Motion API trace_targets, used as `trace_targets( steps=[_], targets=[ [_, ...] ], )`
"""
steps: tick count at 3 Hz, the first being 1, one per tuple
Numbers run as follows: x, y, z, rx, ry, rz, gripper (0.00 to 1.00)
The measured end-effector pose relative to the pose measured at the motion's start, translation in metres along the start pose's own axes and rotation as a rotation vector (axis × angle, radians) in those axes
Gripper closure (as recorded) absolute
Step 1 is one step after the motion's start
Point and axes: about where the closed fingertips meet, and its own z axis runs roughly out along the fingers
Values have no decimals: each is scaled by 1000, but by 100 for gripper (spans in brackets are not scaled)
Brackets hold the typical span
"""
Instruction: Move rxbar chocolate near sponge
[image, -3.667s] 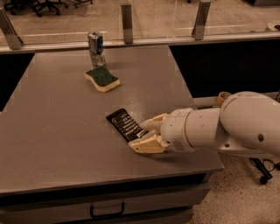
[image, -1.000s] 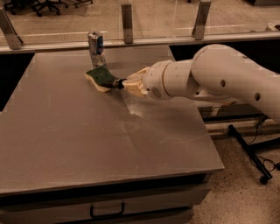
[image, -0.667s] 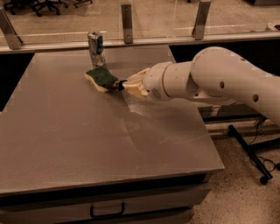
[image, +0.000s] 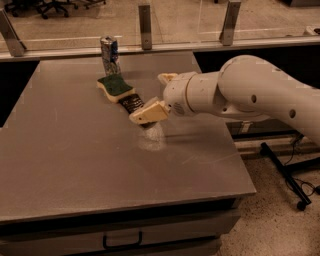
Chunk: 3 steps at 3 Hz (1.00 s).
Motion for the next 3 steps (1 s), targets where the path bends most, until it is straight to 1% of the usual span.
trace_targets(
  steps=[1,2,3],
  targets=[
    [0,0,0,0,0,0,0],
    [9,-26,-34,10,-19,43,0],
    [18,-69,-76,53,-51,103,0]
  ],
)
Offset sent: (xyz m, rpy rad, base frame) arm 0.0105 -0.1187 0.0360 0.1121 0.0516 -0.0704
